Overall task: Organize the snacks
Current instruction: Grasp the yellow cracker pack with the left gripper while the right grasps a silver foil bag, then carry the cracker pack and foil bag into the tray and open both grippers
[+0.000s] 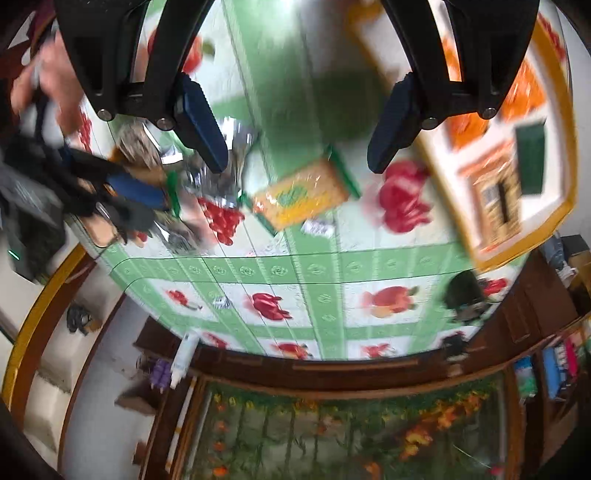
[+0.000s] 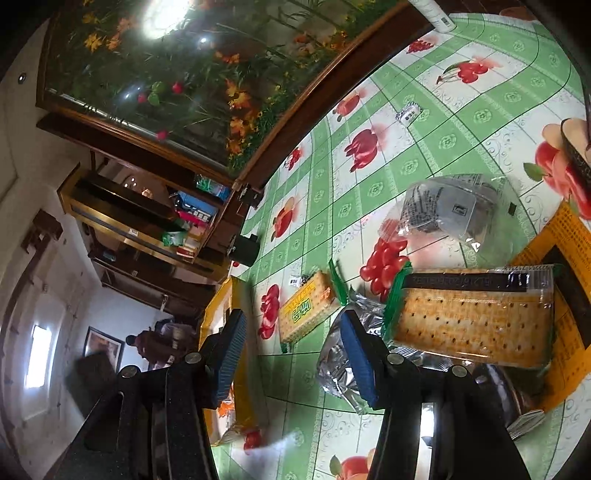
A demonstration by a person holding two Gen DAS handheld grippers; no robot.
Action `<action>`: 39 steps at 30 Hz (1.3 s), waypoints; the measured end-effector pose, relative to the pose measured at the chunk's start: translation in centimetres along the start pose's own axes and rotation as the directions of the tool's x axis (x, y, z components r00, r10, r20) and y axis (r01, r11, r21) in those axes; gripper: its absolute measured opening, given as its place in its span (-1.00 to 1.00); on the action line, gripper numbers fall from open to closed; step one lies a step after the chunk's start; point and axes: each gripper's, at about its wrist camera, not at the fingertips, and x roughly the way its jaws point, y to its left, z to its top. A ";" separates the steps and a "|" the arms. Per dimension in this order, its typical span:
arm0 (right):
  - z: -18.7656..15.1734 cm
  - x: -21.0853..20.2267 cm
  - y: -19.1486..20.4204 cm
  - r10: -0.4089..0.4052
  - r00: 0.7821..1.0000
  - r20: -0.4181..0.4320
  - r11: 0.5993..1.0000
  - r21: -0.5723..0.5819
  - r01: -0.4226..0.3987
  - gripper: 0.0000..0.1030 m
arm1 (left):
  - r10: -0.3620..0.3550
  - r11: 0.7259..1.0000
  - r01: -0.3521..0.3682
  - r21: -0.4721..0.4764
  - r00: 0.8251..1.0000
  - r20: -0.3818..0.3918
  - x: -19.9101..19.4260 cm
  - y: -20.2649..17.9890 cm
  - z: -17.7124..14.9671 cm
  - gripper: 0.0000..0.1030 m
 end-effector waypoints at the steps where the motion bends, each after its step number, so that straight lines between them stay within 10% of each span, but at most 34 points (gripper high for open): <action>1: 0.0 -0.1 0.1 0.008 1.000 0.000 1.000 -0.001 -0.008 0.12 | 0.028 1.000 -0.028 0.001 1.000 -0.008 1.5 -0.1 1.0 0.50; 9: 0.1 -0.2 0.8 0.018 1.000 0.002 0.999 -0.026 -0.018 0.17 | 0.046 0.988 -0.070 -0.138 0.985 -0.168 10.0 2.1 3.9 0.50; 18: 0.2 -1.0 0.7 0.043 0.999 0.019 0.999 -0.009 -0.043 0.18 | -0.141 0.982 0.103 -0.162 0.959 -0.246 9.3 0.3 0.9 0.53; 24: 0.2 -1.2 0.8 0.038 0.999 0.024 0.999 -0.013 -0.038 0.18 | -0.020 0.991 -0.007 -0.132 0.979 -0.202 9.6 0.0 0.9 0.51; 29: 0.3 -1.1 0.7 0.014 1.000 0.017 1.000 -0.014 -0.014 0.18 | 0.165 0.986 -0.162 0.032 0.975 -0.151 9.8 -1.9 0.2 -0.09; 39: -0.5 1.0 1.6 -0.167 0.986 -0.031 0.981 -0.102 0.163 0.17 | 0.207 0.977 -0.199 -0.071 0.968 0.141 2.1 -0.2 -0.6 -0.10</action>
